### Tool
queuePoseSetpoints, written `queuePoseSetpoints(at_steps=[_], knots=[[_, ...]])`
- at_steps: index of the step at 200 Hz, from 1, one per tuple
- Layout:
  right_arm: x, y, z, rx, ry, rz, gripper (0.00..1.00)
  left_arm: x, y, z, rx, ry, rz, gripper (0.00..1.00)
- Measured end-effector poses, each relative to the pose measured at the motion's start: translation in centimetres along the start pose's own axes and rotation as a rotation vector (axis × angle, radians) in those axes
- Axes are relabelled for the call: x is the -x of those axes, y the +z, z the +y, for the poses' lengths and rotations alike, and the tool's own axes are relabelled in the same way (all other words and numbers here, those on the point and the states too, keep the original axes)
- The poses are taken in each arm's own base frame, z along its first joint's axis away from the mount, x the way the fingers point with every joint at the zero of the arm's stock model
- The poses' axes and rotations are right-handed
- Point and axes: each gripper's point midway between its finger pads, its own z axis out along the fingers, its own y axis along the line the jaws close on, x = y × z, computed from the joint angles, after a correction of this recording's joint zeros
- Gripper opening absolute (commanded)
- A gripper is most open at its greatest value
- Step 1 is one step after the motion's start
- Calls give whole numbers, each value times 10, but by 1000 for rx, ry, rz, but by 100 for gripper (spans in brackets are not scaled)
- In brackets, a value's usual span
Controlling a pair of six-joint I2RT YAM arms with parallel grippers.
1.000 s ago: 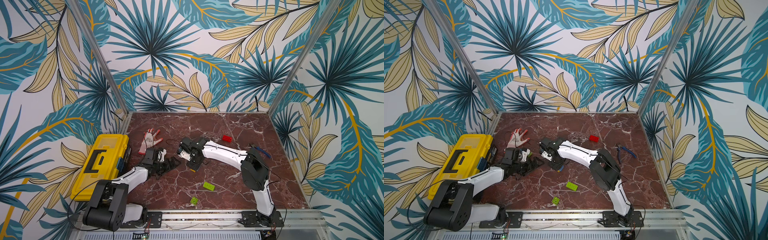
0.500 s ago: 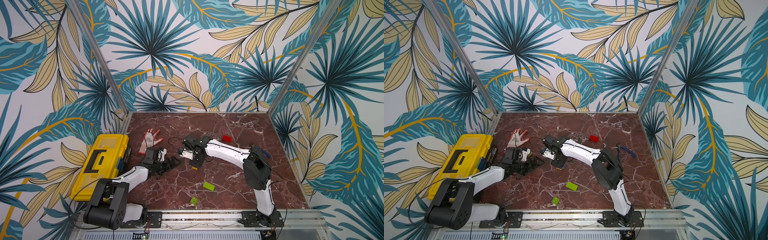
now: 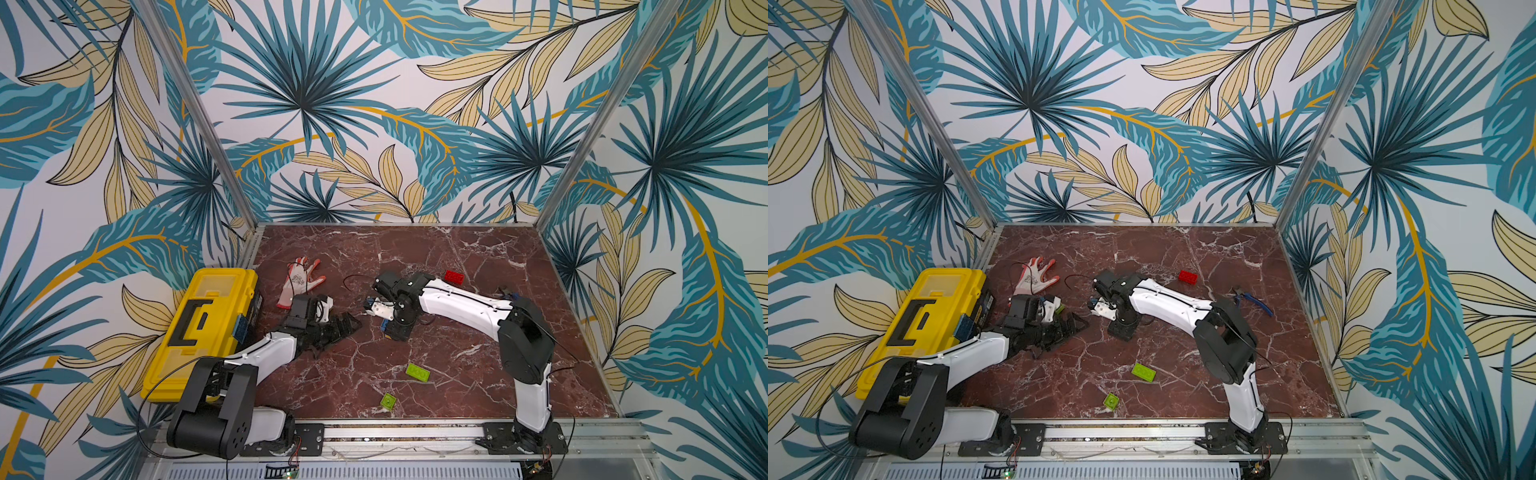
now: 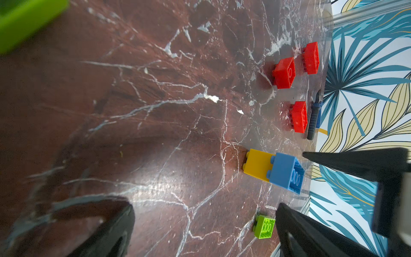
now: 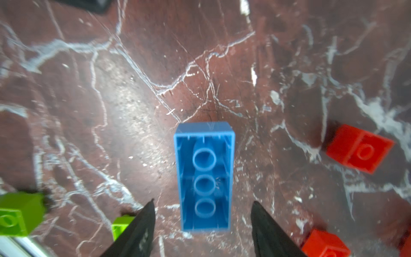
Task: Assemble a carrot with lego
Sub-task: Assemble the lego brick with the lego brick, then pick up the lego brick from the center of the board.
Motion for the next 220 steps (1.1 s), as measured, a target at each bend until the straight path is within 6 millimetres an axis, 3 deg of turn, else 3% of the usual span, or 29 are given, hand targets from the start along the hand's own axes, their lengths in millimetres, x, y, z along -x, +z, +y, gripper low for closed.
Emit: queuePoseSetpoints(at_steps=[22,40,57,93,142,185,207,220], knots=[[-10,-29,-14,-11,70,-92,77,0,0,0,0,0,0,99],[-41,-49,-51,-56,198,-138,82,0,1,0,-4,1,2,100],[-72,-54,-85,-113,301,-144,86,-1,1,-3,-17,6,9,99],[-117,-25,-115,-119,414,-71,85,-8,4,-24,-74,81,48,99],[-123,22,-128,-80,427,9,78,-1,7,-72,-186,211,77,99],[-126,43,-137,-66,437,45,75,2,18,-69,-181,206,102,99],[-127,41,-144,-79,445,40,58,1,18,-68,-181,205,107,99],[-127,39,-148,-86,451,37,56,1,18,-68,-181,206,107,99]])
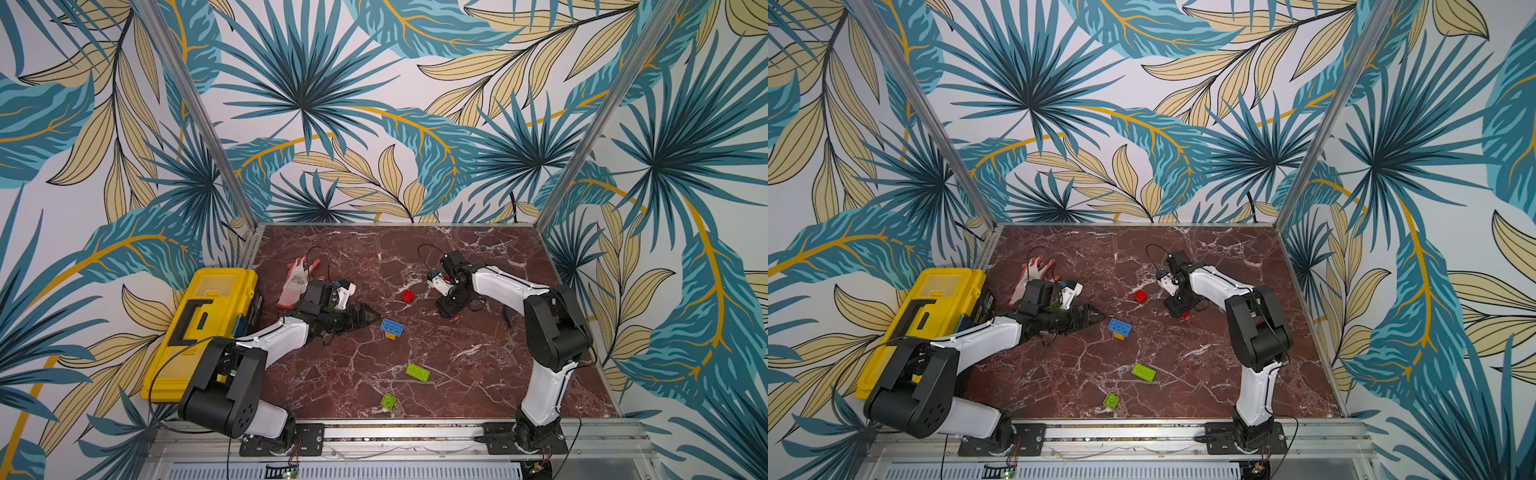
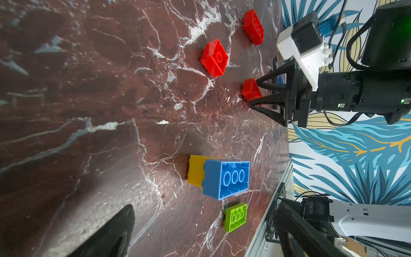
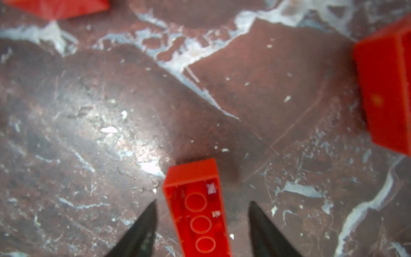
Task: Assemble a carrot with lego
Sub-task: Pick up the lego brick from the center of the board, then assemble the lego brick with the lego brick.
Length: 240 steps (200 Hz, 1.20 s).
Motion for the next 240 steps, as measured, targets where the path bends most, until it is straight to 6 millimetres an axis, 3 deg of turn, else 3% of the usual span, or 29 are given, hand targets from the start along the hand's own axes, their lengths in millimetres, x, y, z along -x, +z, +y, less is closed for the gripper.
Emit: queuePoseSetpoints(at_steps=[27,77,130,152,201,223,240], knots=[[-1,1,-1,1,3,3,52,0,0,1,1,-2,2,99],[-6,11,2,16,14,36,31,-1,1,1,2,-3,3,99],[-2,-2,12,47,25,48,27,0,3,1,-7,-3,10,100],[15,-24,39,61,-29,23,27,-2,7,6,-2,-18,24,99],[69,-88,127,125,-211,-115,27,-4,11,12,6,-35,37,99],[81,-105,148,146,-251,-145,27,-3,11,13,1,-42,39,99],[86,-105,156,154,-266,-139,27,-4,11,16,-5,-57,46,97]])
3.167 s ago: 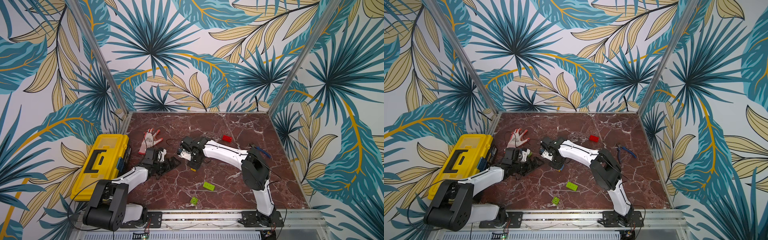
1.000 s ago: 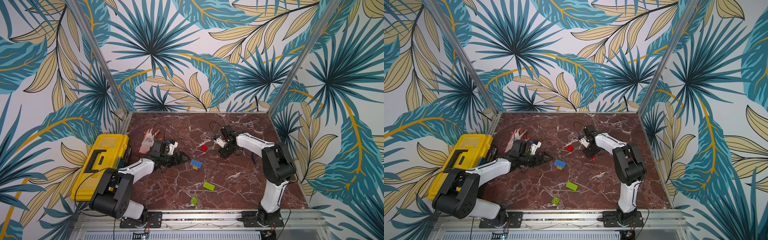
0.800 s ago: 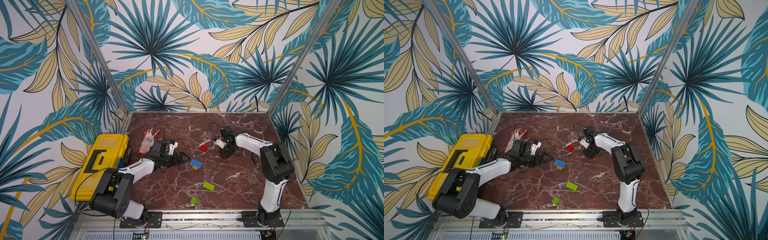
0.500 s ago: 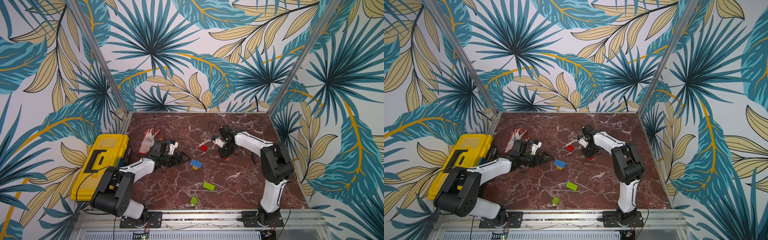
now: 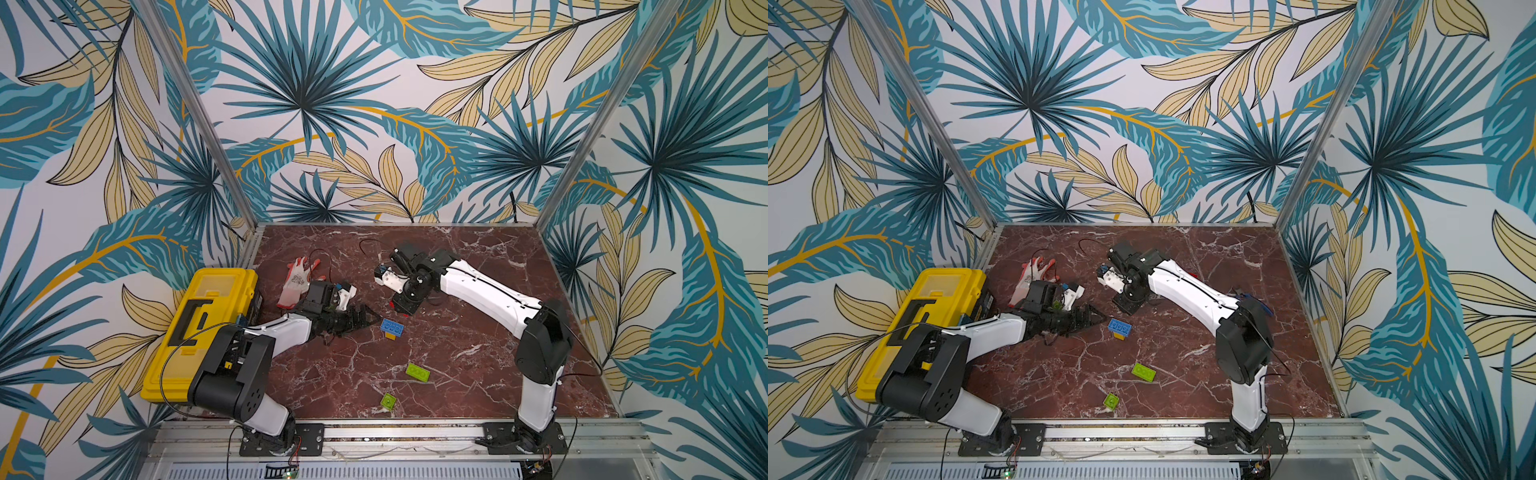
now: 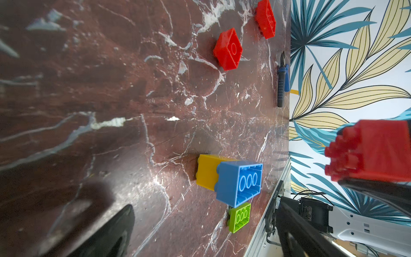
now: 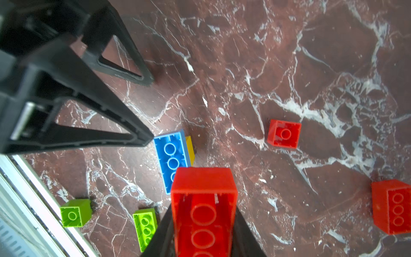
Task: Assemble a carrot with lego
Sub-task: Assemble the lego brick with the lego brick.
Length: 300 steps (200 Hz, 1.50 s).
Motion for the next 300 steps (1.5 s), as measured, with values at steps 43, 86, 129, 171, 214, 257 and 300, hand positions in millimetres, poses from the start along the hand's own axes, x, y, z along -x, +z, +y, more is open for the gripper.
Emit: queuePoseSetpoints(at_steps=[43,86,129,171,214,257,300], knots=[[-9,32,16,33,-29,112,27,-2,2,5,-5,-23,16,96],[-11,38,29,49,-66,150,27,2,-1,8,-4,-47,5,95],[-7,33,27,43,-87,149,27,2,-1,12,2,-68,4,95],[-12,44,27,51,-99,182,27,1,1,15,6,-78,11,96],[-12,48,37,49,-128,194,27,0,1,16,9,-82,14,96],[-12,48,39,49,-134,194,26,1,1,16,9,-83,12,96],[-12,48,38,42,-136,196,26,1,1,17,11,-83,10,96]])
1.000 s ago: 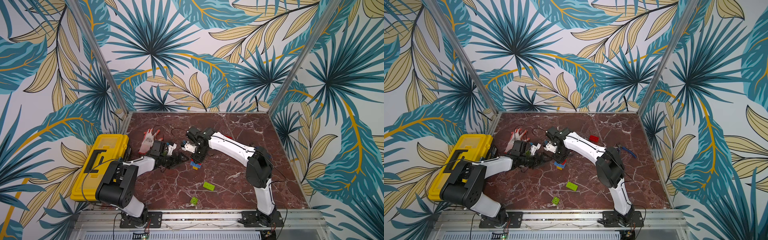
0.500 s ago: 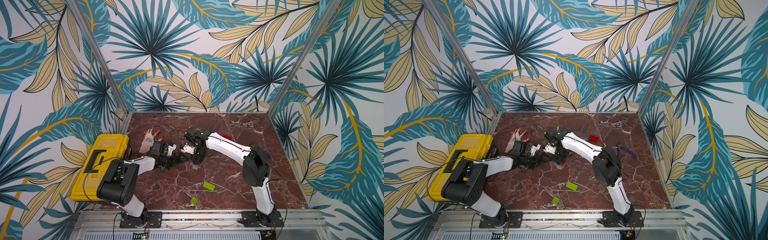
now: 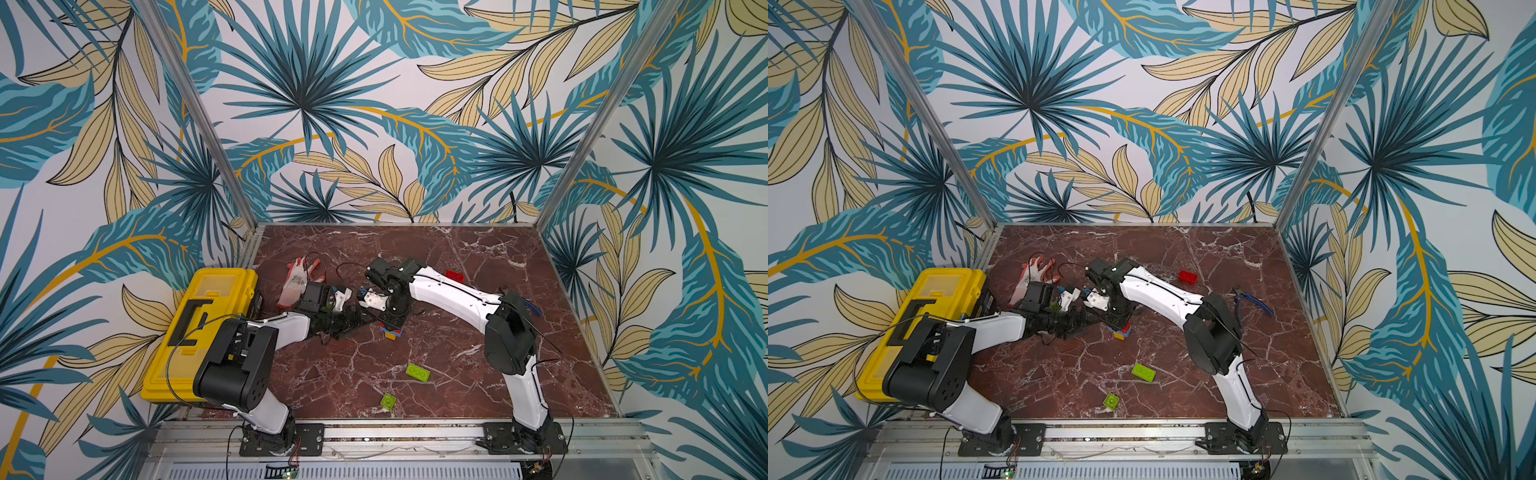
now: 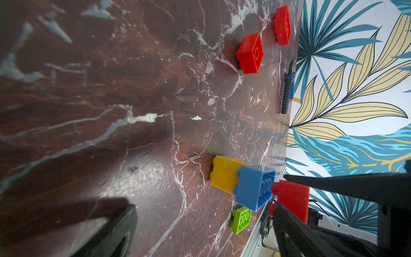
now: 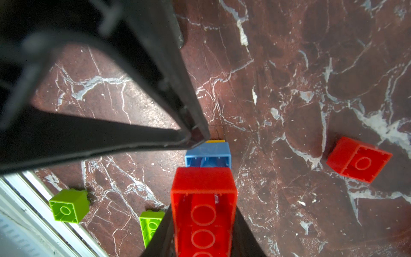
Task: Assemble a carrot with lego
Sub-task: Assemble the lego brick with the lego brick.
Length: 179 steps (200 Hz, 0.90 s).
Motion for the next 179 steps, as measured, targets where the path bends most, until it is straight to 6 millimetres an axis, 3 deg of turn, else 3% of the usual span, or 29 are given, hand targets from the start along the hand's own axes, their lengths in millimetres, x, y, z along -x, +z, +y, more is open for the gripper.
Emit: queuePoseSetpoints(at_steps=[179], knots=[[0,12,-5,-23,1,2,27,10,-8,9,17,-56,-47,97]])
